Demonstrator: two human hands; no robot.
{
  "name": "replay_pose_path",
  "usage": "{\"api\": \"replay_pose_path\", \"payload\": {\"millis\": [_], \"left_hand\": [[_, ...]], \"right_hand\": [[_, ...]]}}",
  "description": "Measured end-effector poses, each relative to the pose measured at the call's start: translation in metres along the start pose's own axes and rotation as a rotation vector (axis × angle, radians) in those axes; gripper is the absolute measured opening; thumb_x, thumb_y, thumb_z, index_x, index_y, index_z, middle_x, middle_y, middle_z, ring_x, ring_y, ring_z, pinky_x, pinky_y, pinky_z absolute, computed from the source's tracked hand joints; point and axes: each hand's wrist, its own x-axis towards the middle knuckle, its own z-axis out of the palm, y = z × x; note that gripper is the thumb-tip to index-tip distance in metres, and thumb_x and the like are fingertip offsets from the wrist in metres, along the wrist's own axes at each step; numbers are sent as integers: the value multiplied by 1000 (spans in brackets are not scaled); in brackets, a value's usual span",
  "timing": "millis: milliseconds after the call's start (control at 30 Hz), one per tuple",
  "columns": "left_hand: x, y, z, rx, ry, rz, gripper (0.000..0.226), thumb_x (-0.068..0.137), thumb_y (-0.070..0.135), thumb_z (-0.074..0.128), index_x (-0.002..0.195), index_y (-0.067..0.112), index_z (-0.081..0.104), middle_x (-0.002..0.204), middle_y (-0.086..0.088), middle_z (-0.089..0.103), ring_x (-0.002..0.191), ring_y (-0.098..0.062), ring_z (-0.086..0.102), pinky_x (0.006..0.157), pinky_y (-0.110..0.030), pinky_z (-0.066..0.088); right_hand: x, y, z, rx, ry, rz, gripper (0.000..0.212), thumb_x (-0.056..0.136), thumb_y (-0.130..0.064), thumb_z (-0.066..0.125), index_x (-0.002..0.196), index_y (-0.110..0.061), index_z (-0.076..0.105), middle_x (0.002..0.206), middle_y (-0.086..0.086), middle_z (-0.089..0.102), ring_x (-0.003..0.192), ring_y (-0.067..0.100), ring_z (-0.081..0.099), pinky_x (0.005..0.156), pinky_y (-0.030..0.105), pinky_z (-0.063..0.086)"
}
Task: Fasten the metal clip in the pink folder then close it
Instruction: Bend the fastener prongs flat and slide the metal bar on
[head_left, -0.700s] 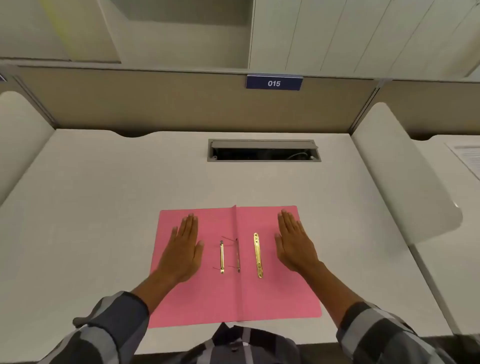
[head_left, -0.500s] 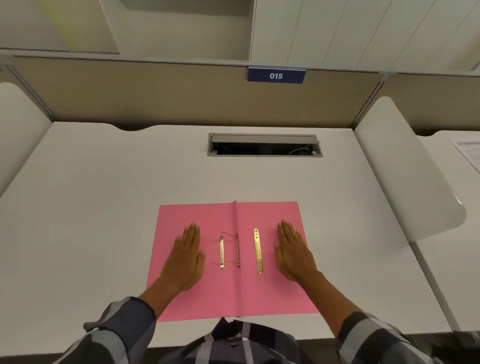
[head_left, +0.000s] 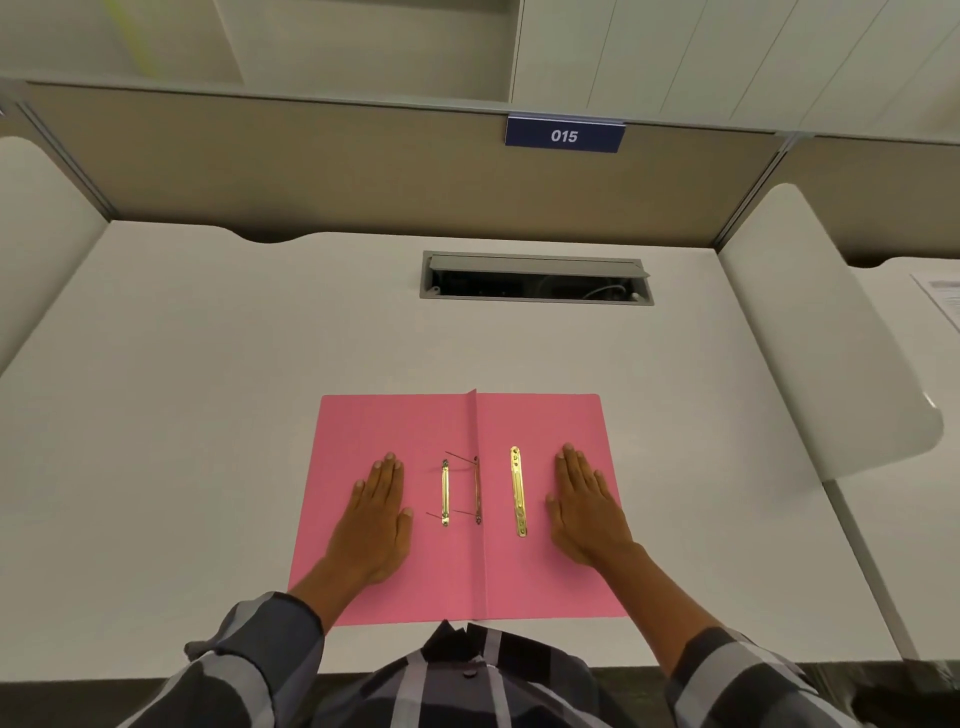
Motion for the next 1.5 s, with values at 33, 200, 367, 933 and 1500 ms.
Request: {"api": "replay_pose_path", "payload": {"millis": [33,200,367,933,1500], "left_hand": [[0,0,0,0,1,2,72,110,35,24,160,6,-19,171,-10,-23,161,-27,-14,131,-41,-4],[2,2,-3,-42,35,-1,75,109,33,34,164,6,-10,173,-10,-15,162,-29,-8,131,-47,-3],[-6,23,-13,-333,338,-48,53,105,22,57,154,8,47,149,-15,60,137,-35,58,125,-53,31],[-23,57,8,-870,179,-198,22,91,11,78,109,22,75,95,8,76,89,-9,71,77,-10,54],[-9,75,9,-1075,210,-175,14,90,4,78,99,14,82,83,1,82,72,-19,78,74,-31,66]], "right_hand": [[0,0,-1,-3,-6,2,69,109,-41,21,162,-8,-8,173,10,-11,160,26,-6,132,46,7],[6,-10,-17,62,92,13,67,105,-31,47,160,-5,22,167,15,31,153,33,32,126,49,30],[22,-27,-40,321,116,62,61,89,-25,78,145,-17,53,128,4,71,115,24,65,106,46,51],[60,-52,-60,194,-177,-31,91,59,-27,100,133,-13,47,134,10,46,122,28,45,101,48,53],[58,-69,-69,864,-180,-9,57,76,14,81,119,-12,54,98,16,64,74,26,71,67,40,67]]}}
